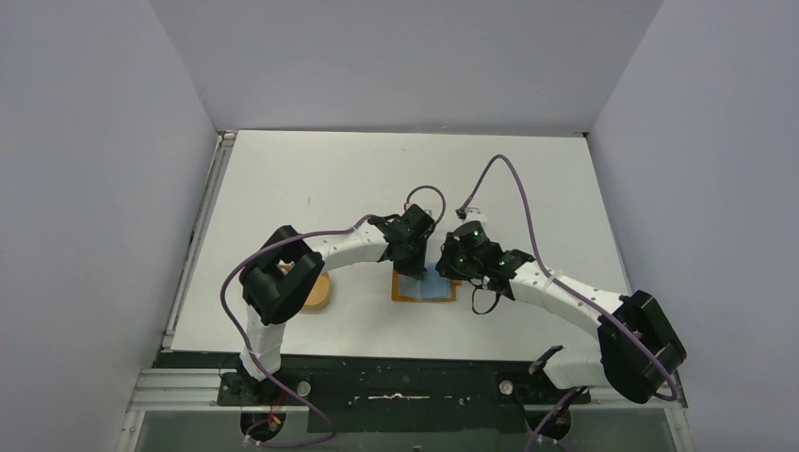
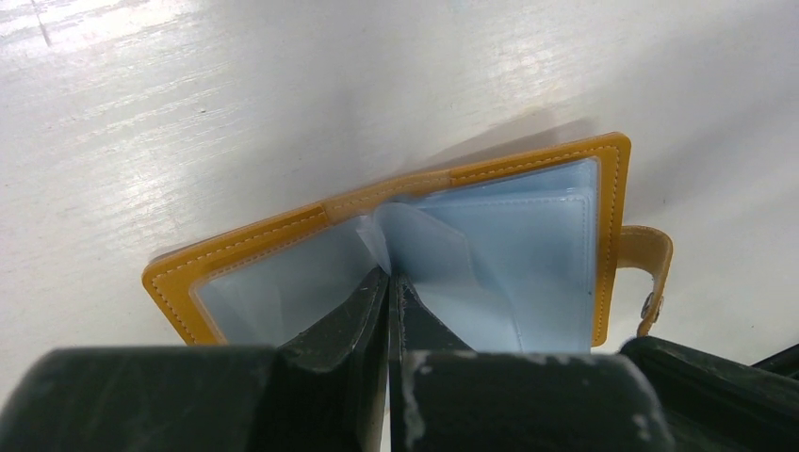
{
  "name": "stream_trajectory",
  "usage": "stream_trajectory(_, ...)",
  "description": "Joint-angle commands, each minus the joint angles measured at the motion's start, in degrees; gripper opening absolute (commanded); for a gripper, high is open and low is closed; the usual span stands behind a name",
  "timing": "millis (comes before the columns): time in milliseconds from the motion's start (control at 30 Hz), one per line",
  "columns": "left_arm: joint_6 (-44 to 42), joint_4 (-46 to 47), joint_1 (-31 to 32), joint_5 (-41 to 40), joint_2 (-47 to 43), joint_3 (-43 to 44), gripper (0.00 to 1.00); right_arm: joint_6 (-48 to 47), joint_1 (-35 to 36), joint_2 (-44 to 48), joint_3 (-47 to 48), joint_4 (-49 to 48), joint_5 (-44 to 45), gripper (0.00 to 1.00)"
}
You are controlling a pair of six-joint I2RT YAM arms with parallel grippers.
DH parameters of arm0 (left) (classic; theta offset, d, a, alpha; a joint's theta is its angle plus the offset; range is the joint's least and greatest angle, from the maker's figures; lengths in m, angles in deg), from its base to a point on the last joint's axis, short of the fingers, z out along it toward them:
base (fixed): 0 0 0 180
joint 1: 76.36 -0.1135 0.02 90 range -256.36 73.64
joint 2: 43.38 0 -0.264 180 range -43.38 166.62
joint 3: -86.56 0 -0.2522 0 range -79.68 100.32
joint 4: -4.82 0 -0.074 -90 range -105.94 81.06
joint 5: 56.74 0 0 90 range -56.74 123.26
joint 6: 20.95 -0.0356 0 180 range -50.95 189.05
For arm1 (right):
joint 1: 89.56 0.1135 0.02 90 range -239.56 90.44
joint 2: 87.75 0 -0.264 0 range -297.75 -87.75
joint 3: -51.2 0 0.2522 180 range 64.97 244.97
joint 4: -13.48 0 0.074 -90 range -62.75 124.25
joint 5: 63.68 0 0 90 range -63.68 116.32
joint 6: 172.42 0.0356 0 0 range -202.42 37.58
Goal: Put the credit cards into the card holder
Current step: Open the card holder at the center of the board.
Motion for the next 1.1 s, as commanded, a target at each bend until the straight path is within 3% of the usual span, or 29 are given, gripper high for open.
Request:
stream_trajectory(0,0.4,-0.44,-0.36,-0.69,0.0,-1.46,0.0,0.51,-0.2,-3.65,3.15,-4.62,1.24,0.17)
stream_trajectory(367,0.77,-0.17,-0.57,-0.25,-0.67,-1.58,0.0,-0.19,-0.92,-11.52,3.66,-6.5,-0.86,0.12)
stream_trajectory(767,1.12,0.01,-1.49,0.82,-4.51,-3.24,0.0,0.67,-0.66,-13.61,2.57,-12.07,-6.42,0.09)
stream_trajectory(1067,1.08,-0.18,-2.12,0.91,-8.31,-4.78,0.25,2.35,-0.59,-13.51,2.33,-14.59,-8.08,0.06)
